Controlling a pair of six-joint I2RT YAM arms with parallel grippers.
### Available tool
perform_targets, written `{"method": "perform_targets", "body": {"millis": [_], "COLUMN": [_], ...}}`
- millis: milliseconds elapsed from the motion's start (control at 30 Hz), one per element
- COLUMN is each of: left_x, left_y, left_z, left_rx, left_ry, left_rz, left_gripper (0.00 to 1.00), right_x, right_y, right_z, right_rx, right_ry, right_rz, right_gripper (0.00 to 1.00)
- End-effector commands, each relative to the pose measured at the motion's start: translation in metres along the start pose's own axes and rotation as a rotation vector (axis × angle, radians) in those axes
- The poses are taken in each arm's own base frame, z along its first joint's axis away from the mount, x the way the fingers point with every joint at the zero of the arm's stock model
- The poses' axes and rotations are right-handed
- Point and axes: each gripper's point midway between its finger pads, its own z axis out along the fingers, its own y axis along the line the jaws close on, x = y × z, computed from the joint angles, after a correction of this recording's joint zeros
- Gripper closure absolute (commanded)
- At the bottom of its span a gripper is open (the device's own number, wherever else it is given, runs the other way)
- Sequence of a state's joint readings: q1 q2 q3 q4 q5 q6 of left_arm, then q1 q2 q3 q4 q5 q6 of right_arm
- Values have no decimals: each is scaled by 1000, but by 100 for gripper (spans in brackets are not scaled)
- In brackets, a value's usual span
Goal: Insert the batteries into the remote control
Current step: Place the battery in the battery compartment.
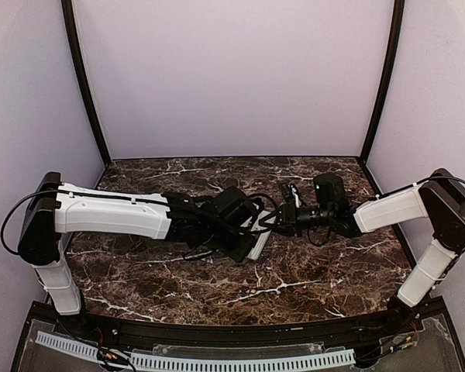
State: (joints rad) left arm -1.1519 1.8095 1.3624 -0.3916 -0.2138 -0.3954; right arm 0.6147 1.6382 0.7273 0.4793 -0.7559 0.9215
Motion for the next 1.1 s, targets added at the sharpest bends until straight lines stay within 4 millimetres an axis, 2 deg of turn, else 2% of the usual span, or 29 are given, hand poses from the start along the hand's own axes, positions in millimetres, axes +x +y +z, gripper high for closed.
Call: {"method": "perform_targets", "body": {"millis": [0, 633, 1067], "left_x": [2, 3, 1], "left_y": [9, 22, 26], "left_z": [1, 15, 16], "left_rx": [-59, -137, -143], "left_ry": [34, 92, 97], "left_rz": [-11, -72, -81], "left_gripper": [100, 99, 87], "right_x": [-8, -9, -6], "right_y": [15, 16, 15], "right_z": [4, 7, 7], "right_rx": [-40, -45, -48], "right_ry": [-19, -21, -8], "right_rz": [-42, -31, -23], "right_gripper": [100, 100, 100]}}
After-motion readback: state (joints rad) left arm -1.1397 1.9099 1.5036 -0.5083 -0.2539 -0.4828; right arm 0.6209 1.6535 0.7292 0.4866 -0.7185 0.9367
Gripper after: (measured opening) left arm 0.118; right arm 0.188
